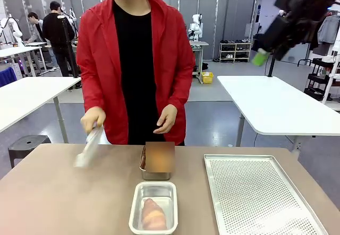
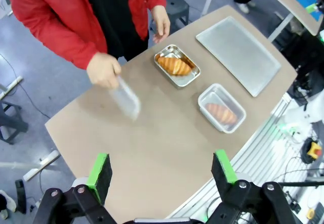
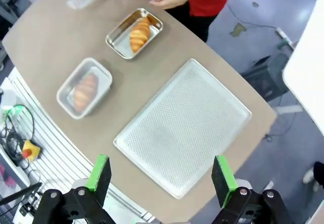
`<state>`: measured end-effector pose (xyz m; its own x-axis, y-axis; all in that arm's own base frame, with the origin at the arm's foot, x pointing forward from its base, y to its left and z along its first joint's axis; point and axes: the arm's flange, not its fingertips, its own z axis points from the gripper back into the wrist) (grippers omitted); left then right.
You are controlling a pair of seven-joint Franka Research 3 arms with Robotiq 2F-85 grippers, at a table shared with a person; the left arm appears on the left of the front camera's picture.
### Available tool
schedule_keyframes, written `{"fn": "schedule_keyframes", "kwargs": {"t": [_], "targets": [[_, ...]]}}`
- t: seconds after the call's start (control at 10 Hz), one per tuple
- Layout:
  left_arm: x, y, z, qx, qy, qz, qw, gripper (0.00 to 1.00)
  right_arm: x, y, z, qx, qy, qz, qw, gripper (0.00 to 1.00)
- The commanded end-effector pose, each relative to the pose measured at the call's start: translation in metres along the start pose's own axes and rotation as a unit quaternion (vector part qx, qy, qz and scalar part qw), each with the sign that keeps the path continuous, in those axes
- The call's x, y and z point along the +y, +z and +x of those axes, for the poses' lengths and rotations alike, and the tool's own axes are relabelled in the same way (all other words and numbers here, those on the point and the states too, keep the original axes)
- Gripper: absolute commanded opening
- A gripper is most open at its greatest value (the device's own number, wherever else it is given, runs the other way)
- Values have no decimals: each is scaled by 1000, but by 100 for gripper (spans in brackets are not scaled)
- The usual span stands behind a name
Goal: Place the bread into the airtight container.
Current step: Pick up a Butter Roll and place it into an empty Airtight Container.
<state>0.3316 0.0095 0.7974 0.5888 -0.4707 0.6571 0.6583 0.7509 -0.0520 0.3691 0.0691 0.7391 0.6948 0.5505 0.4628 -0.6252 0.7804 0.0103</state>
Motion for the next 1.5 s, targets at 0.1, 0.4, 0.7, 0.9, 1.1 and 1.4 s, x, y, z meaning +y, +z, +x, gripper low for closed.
{"fn": "schedule_keyframes", "kwargs": {"t": [0.1, 0.4, 0.7, 0.9, 1.1, 1.4], "targets": [[-2, 1, 0, -3, -4, -6, 1000, 100, -23, 17, -28, 1, -22, -16, 1000, 100], [-2, 1, 0, -3, -4, -6, 1000, 100, -17, 22, -21, -7, -17, -11, 1000, 100], [-2, 1, 0, -3, -4, -6, 1000, 100, -17, 22, -21, -7, -17, -11, 1000, 100], [-2, 1, 0, -3, -4, -6, 1000, 100, -17, 22, -21, -7, -17, -11, 1000, 100], [-2, 1, 0, -3, -4, -6, 1000, 100, -17, 22, -21, -7, -17, -11, 1000, 100], [-2, 1, 0, -3, -4, -6, 1000, 100, -18, 20, -20, -6, -17, -12, 1000, 100]]}}
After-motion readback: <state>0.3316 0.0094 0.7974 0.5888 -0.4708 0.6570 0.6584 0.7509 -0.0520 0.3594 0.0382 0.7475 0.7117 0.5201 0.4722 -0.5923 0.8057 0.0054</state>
